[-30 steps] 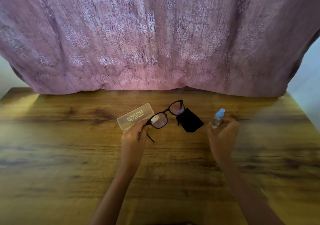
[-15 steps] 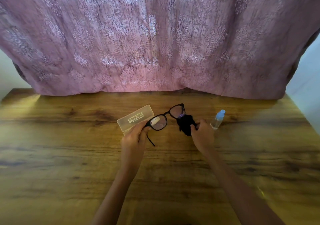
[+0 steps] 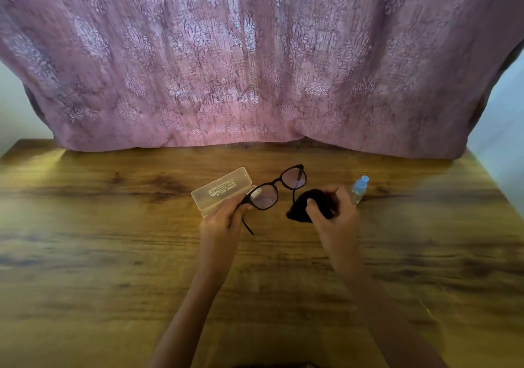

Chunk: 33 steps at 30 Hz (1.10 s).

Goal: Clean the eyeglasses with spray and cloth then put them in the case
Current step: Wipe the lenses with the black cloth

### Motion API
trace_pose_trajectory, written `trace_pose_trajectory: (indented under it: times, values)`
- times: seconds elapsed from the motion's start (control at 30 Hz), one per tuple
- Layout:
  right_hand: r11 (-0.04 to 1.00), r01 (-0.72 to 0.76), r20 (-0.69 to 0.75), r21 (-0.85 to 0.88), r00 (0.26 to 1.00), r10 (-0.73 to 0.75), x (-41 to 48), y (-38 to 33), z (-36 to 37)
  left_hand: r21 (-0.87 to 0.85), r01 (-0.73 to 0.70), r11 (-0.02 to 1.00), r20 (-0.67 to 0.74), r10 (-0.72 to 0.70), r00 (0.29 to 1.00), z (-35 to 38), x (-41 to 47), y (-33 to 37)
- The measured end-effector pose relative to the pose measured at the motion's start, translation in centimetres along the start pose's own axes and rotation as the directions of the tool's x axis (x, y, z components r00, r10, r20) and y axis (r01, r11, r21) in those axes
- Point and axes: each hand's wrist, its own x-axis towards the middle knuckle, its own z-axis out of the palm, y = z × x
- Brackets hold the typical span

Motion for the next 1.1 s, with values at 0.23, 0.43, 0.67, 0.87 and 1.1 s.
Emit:
trace_pose_trajectory:
  times: [0.23, 0.43, 0.67, 0.87, 1.1]
  values:
    - [0.944, 0.279, 0.078, -0.175, 0.960, -0.269, -1.0, -2.7, 1.2, 0.019, -0.037, 0.999, 0.011, 0.037, 0.999, -0.1, -0.1, 0.2]
    - [0.804, 0.462, 0.162, -0.374, 0.886, -0.434, -1.3, -3.3, 1.6, 0.013, -0.071, 0.997, 0.031, 0.071, 0.997, -0.3, -0.1, 0.9]
    - [0.757, 0.466, 0.209, -0.457, 0.884, -0.418, -1.8, -2.8, 1.9, 0.010, -0.055, 0.998, 0.050, 0.055, 0.997, -0.2, -0.3, 1.4]
    - [0.758, 0.511, 0.301, -0.405, 0.857, -0.418, -2.5, -2.5, 2.3, 0.022, -0.052, 0.998, 0.083, 0.050, 0.995, -0.3, -0.1, 2.0]
    - [0.784, 0.428, 0.222, -0.449, 0.904, -0.366, -1.8, -2.8, 2.0, 0.011, -0.048, 0.999, 0.055, 0.047, 0.997, -0.2, 0.0, 2.3]
